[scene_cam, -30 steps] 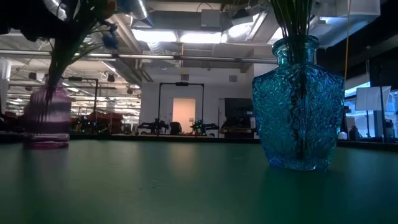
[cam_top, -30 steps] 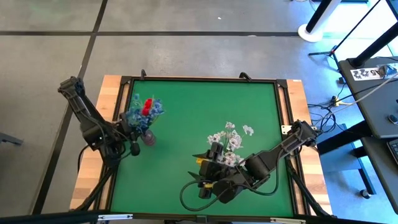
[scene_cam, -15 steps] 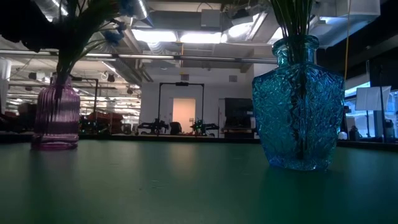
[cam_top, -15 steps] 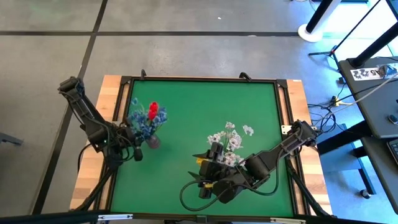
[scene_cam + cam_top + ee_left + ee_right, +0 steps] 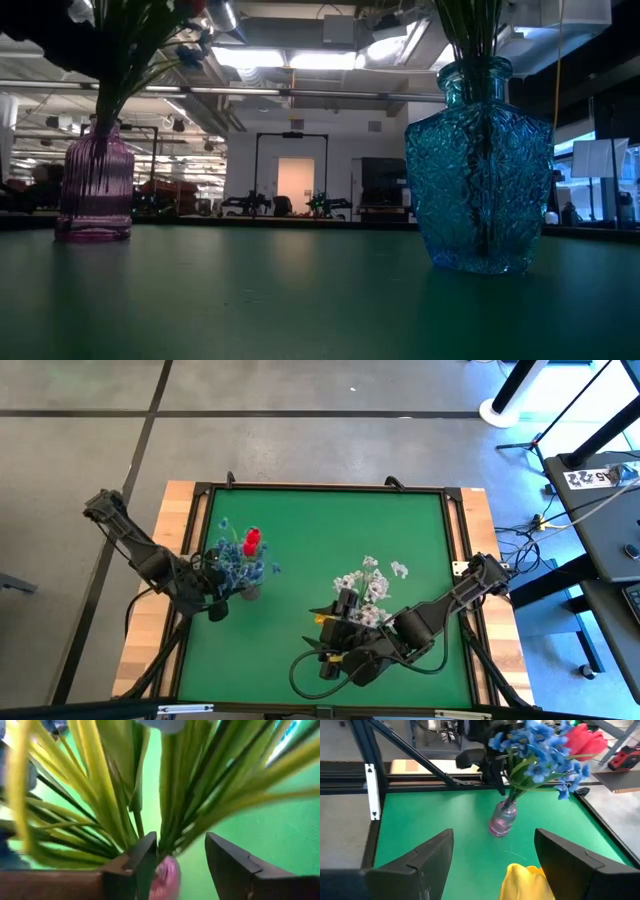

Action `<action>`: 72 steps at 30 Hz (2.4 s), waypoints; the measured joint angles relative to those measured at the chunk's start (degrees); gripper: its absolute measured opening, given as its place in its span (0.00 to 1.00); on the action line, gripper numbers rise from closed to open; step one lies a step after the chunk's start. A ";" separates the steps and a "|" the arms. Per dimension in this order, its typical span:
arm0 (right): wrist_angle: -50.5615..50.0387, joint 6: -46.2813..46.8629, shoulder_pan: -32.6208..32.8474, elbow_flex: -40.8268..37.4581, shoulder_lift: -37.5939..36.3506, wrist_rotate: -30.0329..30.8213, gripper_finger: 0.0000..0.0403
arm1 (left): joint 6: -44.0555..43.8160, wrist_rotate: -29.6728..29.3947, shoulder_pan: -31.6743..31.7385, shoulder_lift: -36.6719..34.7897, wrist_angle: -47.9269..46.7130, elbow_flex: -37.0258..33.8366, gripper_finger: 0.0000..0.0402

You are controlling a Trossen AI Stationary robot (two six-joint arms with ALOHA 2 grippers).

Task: Sort flowers into vase by color
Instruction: Put the blue flower into the purple vase, then return to home position

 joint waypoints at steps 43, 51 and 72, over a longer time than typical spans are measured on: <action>22.53 -16.84 -15.34 -34.15 -31.94 -5.67 0.68 | 12.18 6.74 3.90 -37.91 -8.82 6.70 0.25; 49.80 -14.32 -28.47 -64.67 -52.37 -23.02 0.68 | 15.30 3.81 3.90 -44.09 -5.12 3.78 0.19; 86.66 -10.45 -50.27 -105.93 -77.82 -41.29 0.68 | 49.67 -6.52 6.85 -46.84 36.36 -11.07 0.01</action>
